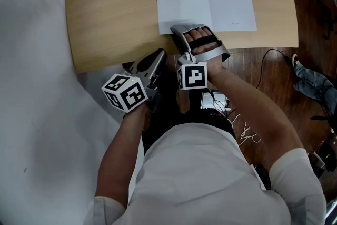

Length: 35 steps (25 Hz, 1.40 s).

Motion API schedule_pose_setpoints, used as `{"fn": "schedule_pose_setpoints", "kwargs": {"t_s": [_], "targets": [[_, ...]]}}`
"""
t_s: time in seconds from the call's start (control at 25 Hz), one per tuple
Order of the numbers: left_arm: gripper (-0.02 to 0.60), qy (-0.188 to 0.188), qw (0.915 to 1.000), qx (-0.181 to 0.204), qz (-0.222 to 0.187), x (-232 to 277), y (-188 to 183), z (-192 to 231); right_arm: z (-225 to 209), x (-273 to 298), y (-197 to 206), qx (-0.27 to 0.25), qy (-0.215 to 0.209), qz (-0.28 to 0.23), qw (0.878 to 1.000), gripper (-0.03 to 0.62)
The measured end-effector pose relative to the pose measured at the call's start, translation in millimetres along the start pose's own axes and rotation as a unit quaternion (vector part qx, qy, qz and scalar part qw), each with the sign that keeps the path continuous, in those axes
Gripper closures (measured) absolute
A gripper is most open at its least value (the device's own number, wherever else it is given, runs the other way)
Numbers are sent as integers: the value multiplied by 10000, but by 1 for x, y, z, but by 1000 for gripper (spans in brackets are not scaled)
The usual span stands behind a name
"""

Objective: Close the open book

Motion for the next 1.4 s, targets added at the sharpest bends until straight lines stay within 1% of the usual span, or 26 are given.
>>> {"fn": "schedule_pose_setpoints", "kwargs": {"t_s": [0.08,0.16,0.32,0.56,0.72,0.88,1.12,1.4], "targets": [[581,10,10000,-7,0,0,0,-1,-1,0,0,-21,31,34,10000,494],[581,19,10000,-8,-2,0,0,-1,0,0,0,-38,38,63,10000,531],[581,48,10000,11,-5,0,0,0,0,0,-2,36,73,74,9999,551],[581,101,9999,31,-2,1,0,-4,-4,-11,0,413,142,-25,9990,575],[581,157,9999,65,1,4,1,-9,-11,-21,2,675,278,-45,9973,588],[581,180,9998,120,22,6,1,-17,-19,-35,6,925,405,-42,9949,591],[581,204,9996,180,-62,14,3,-33,-26,-55,16,1286,579,-74,9900,591],[581,203,9995,219,-80,24,10,-47,-33,-76,33,1697,851,-64,9818,591]]}}
Point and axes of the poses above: the fingertips, and each gripper's own axes: x forward along the fingers, z to its left, y out of its underside, the point moved 8 cm from there along -x, backward along the fingers, and after that the axes turned 14 degrees about -x, right-handed, at the moved point
